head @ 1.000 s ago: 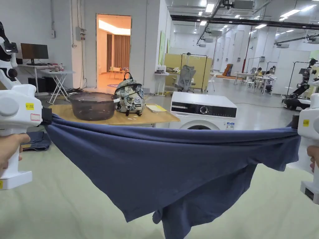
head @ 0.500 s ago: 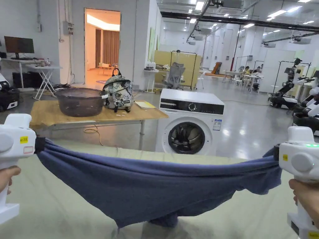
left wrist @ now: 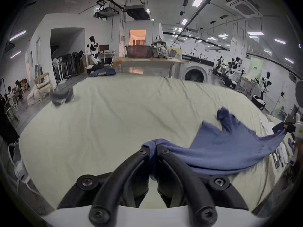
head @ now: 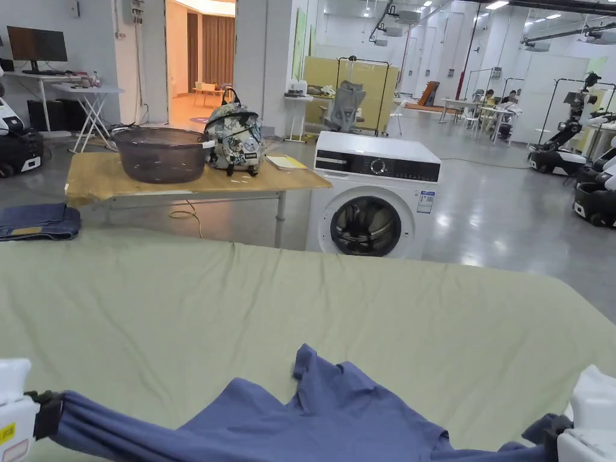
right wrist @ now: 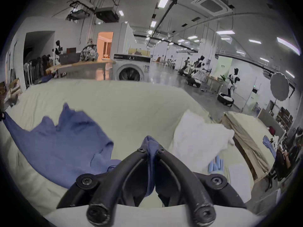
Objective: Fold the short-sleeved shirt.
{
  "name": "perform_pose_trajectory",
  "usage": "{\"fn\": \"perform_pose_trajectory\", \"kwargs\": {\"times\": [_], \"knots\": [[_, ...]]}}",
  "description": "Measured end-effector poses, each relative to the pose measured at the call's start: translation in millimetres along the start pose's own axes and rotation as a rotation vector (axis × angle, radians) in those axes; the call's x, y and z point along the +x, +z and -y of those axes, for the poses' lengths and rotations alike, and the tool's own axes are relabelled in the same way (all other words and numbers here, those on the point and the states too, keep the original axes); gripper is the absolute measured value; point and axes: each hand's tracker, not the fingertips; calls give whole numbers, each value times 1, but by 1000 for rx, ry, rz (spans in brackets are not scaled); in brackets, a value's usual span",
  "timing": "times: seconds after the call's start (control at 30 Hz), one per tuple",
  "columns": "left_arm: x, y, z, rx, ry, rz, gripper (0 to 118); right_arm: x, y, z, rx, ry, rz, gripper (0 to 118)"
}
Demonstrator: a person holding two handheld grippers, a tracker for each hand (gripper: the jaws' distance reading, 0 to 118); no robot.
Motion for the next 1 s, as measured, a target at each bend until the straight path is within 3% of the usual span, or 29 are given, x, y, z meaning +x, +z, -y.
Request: {"fn": "perform_pose_trajectory", "kwargs": {"times": [0.3,0.5,0.57,0.63,0.67,0.7,0.73,0.8,0.87,1.0], "knots": [[-13,10,84,-105,45,-32,2,-7,24,49,-90,13,11,4],[-11,-10,94,-182,48,-42,2,-16,8,67,-134,11,20,5],[-7,-12,93,-185,36,-51,7,-18,9,70,-138,12,21,6],[6,-3,88,-191,21,-69,18,-18,2,75,-141,19,26,16],[9,1,86,-183,13,-77,28,-19,5,73,-142,19,31,26],[12,5,83,-171,12,-74,35,-20,10,71,-129,7,25,46],[15,9,79,-158,22,-57,35,-21,9,68,-109,-5,7,46],[19,15,65,-128,51,-11,37,-28,15,60,-79,-4,4,60],[34,23,54,-92,29,-3,57,-41,34,41,-17,12,-1,64],[73,38,27,-14,-38,75,60,-64,53,15,102,-17,-79,64]]}}
